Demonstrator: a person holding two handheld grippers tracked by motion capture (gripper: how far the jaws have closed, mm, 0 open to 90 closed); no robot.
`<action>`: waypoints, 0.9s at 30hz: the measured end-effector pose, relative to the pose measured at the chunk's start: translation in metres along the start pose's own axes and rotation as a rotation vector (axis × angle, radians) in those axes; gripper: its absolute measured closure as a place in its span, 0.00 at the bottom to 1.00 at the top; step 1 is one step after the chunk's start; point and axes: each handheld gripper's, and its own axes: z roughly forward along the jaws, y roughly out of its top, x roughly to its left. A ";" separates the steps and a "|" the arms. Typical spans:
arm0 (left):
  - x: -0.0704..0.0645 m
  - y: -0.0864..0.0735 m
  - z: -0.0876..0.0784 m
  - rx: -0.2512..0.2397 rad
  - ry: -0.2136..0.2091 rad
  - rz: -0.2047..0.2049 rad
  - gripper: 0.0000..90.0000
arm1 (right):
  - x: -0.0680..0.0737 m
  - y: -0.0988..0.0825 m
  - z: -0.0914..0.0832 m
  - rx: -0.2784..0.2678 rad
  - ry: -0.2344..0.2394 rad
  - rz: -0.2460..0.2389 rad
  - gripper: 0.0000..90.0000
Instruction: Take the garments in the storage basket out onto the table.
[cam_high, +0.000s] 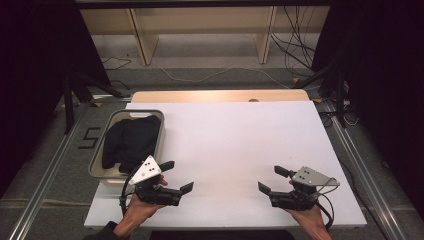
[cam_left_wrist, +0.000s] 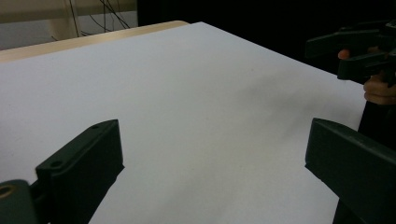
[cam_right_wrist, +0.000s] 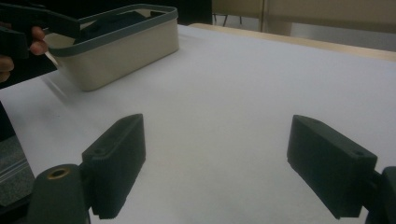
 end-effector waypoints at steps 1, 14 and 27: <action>0.000 0.000 0.000 0.000 0.002 0.001 0.04 | 0.000 0.000 0.000 -0.002 0.000 0.001 0.22; 0.001 0.022 -0.002 -0.031 0.072 -0.011 0.04 | 0.000 0.001 0.000 -0.010 -0.001 0.007 0.22; 0.029 0.040 0.016 0.031 0.151 -0.073 0.04 | 0.000 0.001 0.000 -0.007 0.001 0.009 0.22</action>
